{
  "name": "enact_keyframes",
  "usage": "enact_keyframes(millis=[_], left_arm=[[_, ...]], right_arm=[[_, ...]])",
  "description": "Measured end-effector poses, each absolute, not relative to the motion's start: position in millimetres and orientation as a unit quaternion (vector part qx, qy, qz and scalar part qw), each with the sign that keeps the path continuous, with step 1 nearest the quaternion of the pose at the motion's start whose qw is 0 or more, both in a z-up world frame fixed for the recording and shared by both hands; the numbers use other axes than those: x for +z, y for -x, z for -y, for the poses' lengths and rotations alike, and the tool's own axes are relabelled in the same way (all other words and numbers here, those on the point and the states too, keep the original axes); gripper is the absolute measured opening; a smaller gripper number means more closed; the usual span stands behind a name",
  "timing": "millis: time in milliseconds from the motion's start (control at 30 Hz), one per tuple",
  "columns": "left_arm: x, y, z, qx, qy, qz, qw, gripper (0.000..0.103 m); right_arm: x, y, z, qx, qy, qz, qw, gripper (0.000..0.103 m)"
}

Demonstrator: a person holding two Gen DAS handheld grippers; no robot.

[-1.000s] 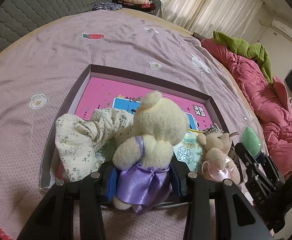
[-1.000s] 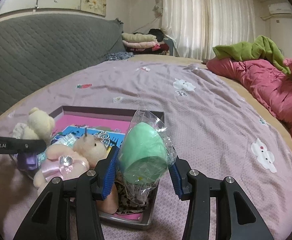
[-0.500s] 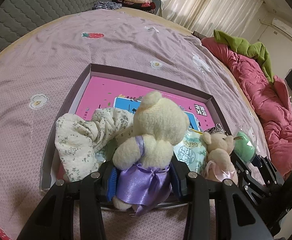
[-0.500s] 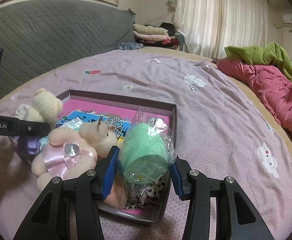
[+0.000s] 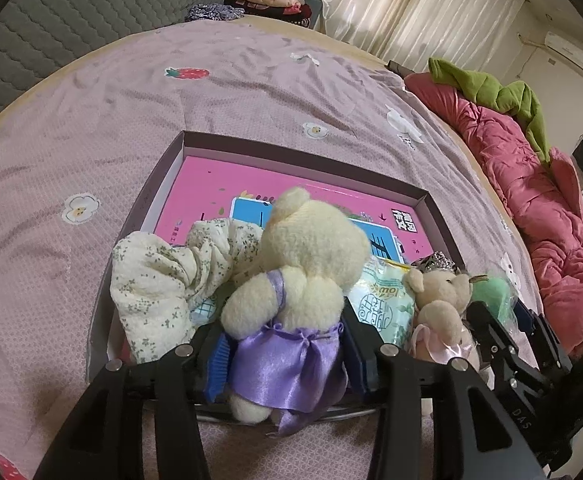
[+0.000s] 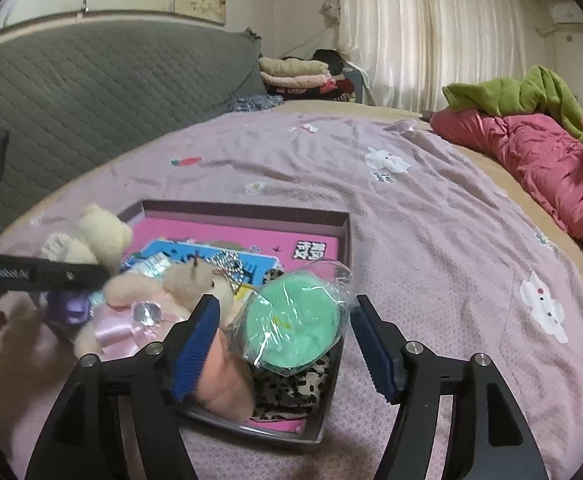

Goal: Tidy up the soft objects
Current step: 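Open the left tool releasing the bear while the right releases the green sponge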

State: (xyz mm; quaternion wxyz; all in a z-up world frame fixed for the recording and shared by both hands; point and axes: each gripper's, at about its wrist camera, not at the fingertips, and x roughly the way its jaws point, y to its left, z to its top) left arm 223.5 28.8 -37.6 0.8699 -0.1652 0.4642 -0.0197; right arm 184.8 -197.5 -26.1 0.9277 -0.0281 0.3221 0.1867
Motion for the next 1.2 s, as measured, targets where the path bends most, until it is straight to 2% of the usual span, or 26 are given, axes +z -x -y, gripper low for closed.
enact_keyframes(millis=[433,700,1200], left_arm=[[-27.0,-214.1,-29.4,-0.020,0.160,-0.452,0.877,0.053],[-13.9,-200.2,-29.4,-0.017,0.152,-0.439,0.886,0.053],[-0.5,-152.4,-23.8,-0.006,0.116,-0.429,0.896,0.054]], right_arm=[[-14.4,-180.3,210.9,0.162,0.006,-0.303,0.939,0.073],[5.4,-160.1,219.6,0.163,-0.006,-0.259,0.952,0.073],[14.5,-106.0,201.7,0.155,0.003,-0.254,0.955,0.075]])
